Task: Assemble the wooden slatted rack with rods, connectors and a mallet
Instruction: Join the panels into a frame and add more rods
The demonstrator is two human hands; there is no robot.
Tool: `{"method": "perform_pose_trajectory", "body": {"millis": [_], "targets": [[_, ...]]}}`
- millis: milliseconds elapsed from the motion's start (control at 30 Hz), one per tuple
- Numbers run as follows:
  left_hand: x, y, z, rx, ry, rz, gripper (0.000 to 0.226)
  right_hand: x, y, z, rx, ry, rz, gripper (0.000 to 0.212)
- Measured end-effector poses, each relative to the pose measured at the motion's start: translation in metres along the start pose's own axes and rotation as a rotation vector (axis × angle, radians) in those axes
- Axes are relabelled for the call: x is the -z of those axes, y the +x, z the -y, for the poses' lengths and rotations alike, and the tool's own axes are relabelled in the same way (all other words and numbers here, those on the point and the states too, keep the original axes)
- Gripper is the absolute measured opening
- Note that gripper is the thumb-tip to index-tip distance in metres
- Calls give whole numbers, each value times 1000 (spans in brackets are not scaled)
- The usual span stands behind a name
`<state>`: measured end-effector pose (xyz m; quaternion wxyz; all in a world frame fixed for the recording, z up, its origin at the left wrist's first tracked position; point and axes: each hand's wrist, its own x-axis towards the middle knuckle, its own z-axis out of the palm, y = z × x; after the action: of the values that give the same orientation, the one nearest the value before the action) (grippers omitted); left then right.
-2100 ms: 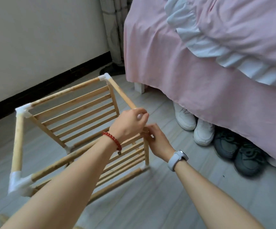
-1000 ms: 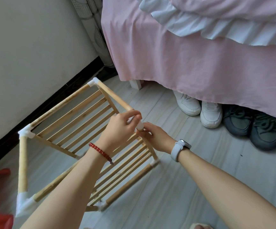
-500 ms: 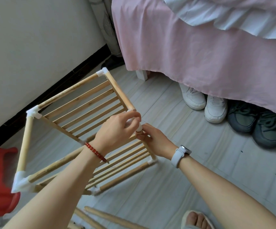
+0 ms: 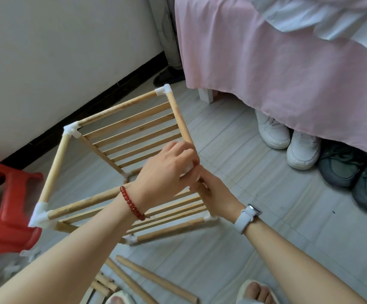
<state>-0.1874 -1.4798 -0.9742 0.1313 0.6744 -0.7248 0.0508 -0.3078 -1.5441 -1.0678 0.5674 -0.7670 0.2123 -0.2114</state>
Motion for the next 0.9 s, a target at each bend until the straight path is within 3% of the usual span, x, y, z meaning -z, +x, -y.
{"method": "perform_pose_trajectory", "body": {"millis": [100, 233, 333, 433, 500, 667, 767, 900], "targets": [[15, 7, 4, 37, -29, -87, 33, 10, 18, 26, 35, 15, -19, 35], [44, 9, 16, 194, -160, -314, 36, 23, 41, 65, 141, -110, 24, 30], [68, -5, 28, 378, -276, -549, 32, 21, 57, 106, 264, -279, 59, 13], [74, -35, 32, 567, -376, -768, 32, 4, 63, 134, 401, -555, 109, 40], [68, -65, 33, 674, -499, -848, 28, -17, 60, 144, 488, -750, 172, 46], [52, -119, 23, 928, -824, -803, 24, -52, 49, 138, 649, -1056, 299, 19], [39, -148, 11, 1232, -961, -587, 26, -75, 31, 129, 580, -1150, 484, 24], [34, -163, 17, 1542, -1186, -365, 12, -94, 18, 120, 514, -1262, 581, 26]]}}
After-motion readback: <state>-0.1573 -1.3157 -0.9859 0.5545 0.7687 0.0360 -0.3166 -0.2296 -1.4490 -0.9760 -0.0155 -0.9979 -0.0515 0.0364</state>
